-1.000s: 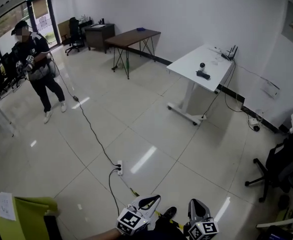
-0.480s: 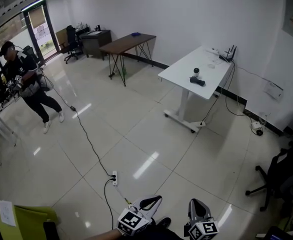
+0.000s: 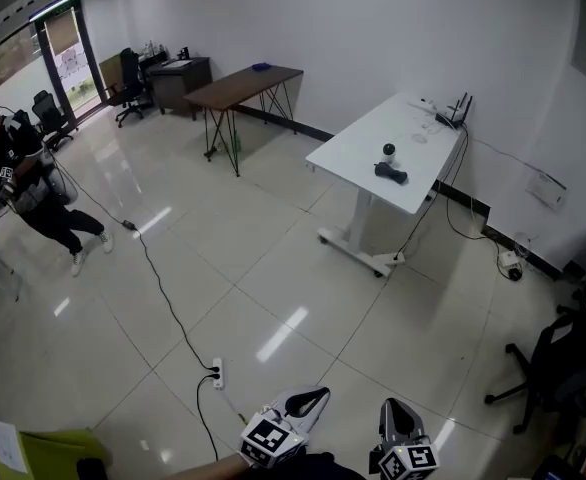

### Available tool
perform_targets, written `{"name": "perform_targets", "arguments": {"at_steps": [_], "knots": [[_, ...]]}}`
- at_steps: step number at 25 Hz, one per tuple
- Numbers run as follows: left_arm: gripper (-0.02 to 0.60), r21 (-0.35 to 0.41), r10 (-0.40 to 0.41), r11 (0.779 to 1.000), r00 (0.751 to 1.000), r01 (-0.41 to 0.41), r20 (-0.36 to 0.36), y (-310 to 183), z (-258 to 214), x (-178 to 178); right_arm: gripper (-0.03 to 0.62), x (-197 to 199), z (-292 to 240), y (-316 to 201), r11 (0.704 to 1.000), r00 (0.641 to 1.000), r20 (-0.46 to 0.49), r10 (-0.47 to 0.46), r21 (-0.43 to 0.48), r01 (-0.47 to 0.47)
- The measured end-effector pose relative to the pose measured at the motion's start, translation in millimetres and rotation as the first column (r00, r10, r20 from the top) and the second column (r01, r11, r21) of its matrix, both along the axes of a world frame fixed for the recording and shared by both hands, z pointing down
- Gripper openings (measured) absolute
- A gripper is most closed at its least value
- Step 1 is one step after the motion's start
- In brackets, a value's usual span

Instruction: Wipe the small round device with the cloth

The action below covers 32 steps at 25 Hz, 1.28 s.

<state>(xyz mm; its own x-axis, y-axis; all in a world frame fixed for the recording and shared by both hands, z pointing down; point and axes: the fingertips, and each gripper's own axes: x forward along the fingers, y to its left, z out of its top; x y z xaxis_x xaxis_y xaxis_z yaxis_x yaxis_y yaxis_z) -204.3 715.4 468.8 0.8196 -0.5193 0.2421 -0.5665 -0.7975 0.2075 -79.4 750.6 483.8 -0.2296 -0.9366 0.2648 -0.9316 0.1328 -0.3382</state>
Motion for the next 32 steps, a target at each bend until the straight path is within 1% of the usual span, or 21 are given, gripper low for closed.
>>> {"name": "perform_targets", "arguments": {"at_steps": [4,8,13,15,19,23,27,30,32], "knots": [[0.002,0.007,0.040,0.999,0.999,-0.040,-0.012,-49.5,-18.3,1.6,0.011,1.5,-4.6,-43.5,0.999,0.999,-0.015,0.043,-0.001,-0.043],[0.002,-0.010,0.066,0.998,0.997,-0.066,-0.036,-89.4,-8.0,0.0,0.011,-0.7,-10.1,-81.2,0.998,0.997,-0.044,0.069,-0.009,-0.070],[0.002,-0.041,0.071,0.996,0.996,-0.074,-0.053,-132.7,-1.8,-11.1,0.011,-6.4,-15.7,-123.1,0.995,0.993,-0.070,0.094,-0.025,-0.096],[0.002,-0.052,0.064,0.996,0.996,-0.067,-0.062,-144.8,0.1,-14.0,0.011,-7.5,-15.8,-135.4,0.995,0.993,-0.082,0.088,-0.031,-0.091],[0.002,-0.052,0.050,0.997,0.997,-0.053,-0.067,-172.5,6.5,-13.9,0.011,-8.6,-10.4,-164.3,0.997,0.994,-0.089,0.068,-0.036,-0.071],[0.002,-0.059,0.042,0.997,0.997,-0.045,-0.057,-203.1,5.5,-0.6,0.011,-2.2,-1.9,-200.7,0.999,0.997,-0.067,0.035,-0.040,-0.037],[0.002,-0.047,0.009,0.999,1.000,-0.011,-0.028,-241.2,7.3,13.6,0.011,10.9,0.6,-246.1,1.000,0.999,-0.039,0.002,-0.018,-0.003],[0.002,-0.024,-0.021,0.999,1.000,0.020,-0.015,-272.5,2.2,29.0,0.011,31.8,1.1,-280.4,1.000,0.999,-0.031,-0.010,0.008,0.011],[0.002,-0.012,-0.038,0.999,0.999,0.038,-0.012,-292.6,-3.2,46.0,0.011,49.4,-1.3,-301.6,0.999,0.999,-0.030,-0.027,0.023,0.028]]}}
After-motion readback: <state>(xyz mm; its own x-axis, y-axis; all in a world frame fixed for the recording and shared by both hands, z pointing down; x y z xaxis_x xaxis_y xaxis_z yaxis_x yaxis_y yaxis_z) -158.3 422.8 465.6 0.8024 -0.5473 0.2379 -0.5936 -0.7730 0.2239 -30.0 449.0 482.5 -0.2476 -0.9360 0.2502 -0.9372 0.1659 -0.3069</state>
